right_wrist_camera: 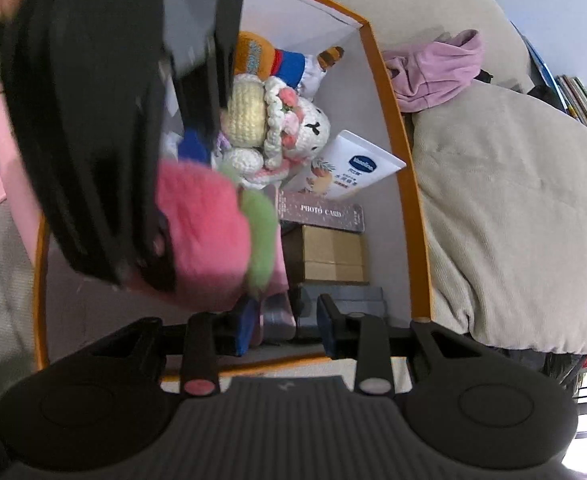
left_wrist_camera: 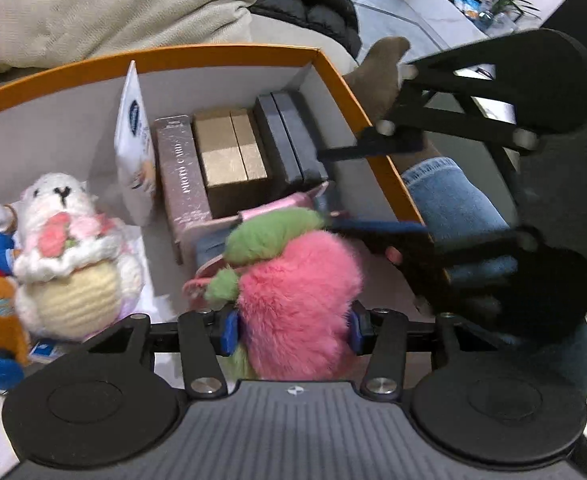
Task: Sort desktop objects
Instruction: 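Lower both items into the box and open both tools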
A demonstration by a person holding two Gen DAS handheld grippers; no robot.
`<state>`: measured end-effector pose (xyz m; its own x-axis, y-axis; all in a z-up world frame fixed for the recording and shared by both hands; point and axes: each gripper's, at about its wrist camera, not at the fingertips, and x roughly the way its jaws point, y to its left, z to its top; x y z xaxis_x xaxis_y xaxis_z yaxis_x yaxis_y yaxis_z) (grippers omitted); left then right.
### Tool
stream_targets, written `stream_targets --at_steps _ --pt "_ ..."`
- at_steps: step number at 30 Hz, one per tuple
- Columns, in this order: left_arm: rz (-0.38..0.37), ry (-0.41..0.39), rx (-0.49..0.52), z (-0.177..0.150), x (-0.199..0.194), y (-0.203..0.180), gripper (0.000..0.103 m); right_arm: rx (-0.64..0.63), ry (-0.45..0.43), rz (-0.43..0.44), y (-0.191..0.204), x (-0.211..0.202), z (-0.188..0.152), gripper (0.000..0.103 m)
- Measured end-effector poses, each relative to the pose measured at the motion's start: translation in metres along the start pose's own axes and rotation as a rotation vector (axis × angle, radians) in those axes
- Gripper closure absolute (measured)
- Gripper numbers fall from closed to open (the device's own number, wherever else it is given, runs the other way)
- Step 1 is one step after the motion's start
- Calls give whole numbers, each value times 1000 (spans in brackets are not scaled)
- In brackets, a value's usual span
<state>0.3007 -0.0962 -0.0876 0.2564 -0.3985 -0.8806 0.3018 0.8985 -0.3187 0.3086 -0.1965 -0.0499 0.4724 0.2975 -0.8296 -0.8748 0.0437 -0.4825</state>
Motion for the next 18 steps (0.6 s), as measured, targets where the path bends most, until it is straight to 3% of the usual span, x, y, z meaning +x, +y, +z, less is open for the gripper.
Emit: stream_targets --at_steps 4,9,18 --pt "-40 12 -38 4 12 0 42 22 -17 -18 4 -17 -7 69" --pt "-36 26 -59 7 19 0 41 54 -33 -55 8 -31 -11 67" --pt "-36 -38 -74 2 -3 -6 40 90 -43 -110 20 -60 -15 59"
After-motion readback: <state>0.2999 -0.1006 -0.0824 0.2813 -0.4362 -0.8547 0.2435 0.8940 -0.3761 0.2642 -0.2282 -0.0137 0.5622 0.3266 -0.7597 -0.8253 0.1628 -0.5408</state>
